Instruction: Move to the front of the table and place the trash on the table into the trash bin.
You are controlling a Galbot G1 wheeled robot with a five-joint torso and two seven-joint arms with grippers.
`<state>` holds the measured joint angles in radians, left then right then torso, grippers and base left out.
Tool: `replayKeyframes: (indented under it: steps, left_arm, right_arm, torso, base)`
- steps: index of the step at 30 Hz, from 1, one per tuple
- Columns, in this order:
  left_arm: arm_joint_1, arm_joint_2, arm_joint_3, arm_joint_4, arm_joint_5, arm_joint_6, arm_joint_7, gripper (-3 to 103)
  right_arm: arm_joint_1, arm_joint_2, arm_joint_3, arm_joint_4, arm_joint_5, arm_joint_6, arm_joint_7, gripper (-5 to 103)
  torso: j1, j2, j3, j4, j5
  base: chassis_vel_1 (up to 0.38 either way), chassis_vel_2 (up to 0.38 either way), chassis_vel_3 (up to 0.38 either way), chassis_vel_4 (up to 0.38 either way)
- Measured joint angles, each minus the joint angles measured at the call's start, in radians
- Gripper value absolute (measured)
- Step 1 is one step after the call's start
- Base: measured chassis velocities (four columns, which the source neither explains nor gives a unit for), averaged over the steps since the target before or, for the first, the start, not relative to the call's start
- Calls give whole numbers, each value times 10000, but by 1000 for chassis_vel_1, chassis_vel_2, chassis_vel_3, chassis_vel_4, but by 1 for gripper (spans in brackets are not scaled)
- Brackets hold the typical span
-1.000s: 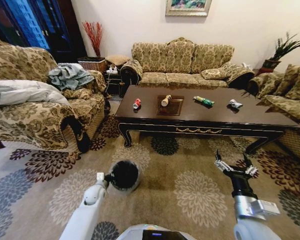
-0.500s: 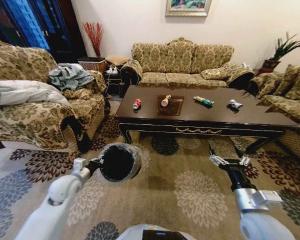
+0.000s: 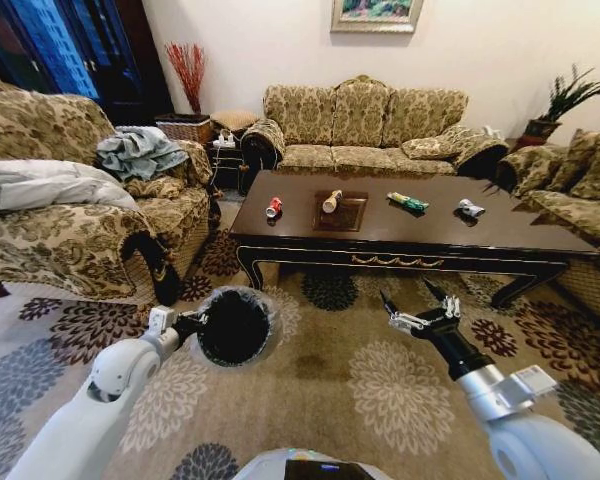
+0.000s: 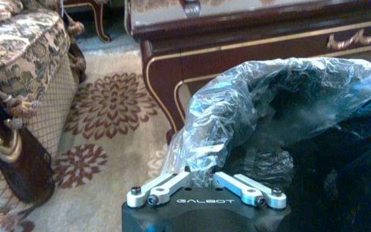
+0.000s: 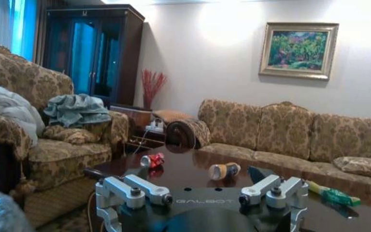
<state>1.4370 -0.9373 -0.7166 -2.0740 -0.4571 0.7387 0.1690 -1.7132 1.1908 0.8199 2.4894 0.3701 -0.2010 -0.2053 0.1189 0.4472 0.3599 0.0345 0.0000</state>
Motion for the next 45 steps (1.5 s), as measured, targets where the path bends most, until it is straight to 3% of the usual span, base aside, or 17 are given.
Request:
replayKeyframes:
  steps: [8,18,25,28,31,34,36,39,45]
  left_arm:
    - [-57,396,126,612,159,15,163,0]
    - [58,152,220,778,468,5,363,0]
    - [33,47,221,876,237,-16,279,0]
    - [82,-185,119,1223,-555,-24,-465,0]
    - [140,-263,64,1486,-952,-28,-758,0]
    - [133,-308,40,2076,-1937,-27,-1693,0]
    - [116,-312,34,2139,-2055,-27,-1809,0]
    - [28,-316,39,2225,-3038,-27,-2708,0]
    - [36,-327,41,2125,-3579,-34,-3334,0]
  right_arm:
    - [105,193,-150,-242,-163,149,-52,100]
    - [29,435,-123,-404,-212,407,-103,100]
    - [128,455,-173,-472,-215,475,77,100]
    - [234,439,-185,-591,-214,500,219,100]
    - [320,424,-185,-675,-210,500,259,100]
    - [582,403,-285,-892,-209,463,384,100]
    - [646,402,-318,-932,-209,440,426,100]
    - [984,388,-497,-1157,-149,326,704,100]
    - [1051,412,-457,-1338,-212,196,553,100]
  torso:
    - [0,0,0,0,0]
    - [0,0,0,0,-2]
    - [5,-2,2,-3,-1]
    - [8,-3,4,-3,2]
    - [7,-3,3,-2,-2]
    - [-4,-1,-3,1,-1]
    - [-4,-1,-3,1,-1]
    - [-2,-1,-1,1,0]
    - [2,-2,0,-2,2]
  base:
    - [-9,7,4,-8]
    - [-134,139,121,-132]
    - [-201,188,198,-201]
    - [-121,105,119,-94]
    - [-44,30,44,-32]
    - [0,0,0,0]
    - [0,0,0,0]
    - [0,0,0,0]
    - [0,0,0,0]
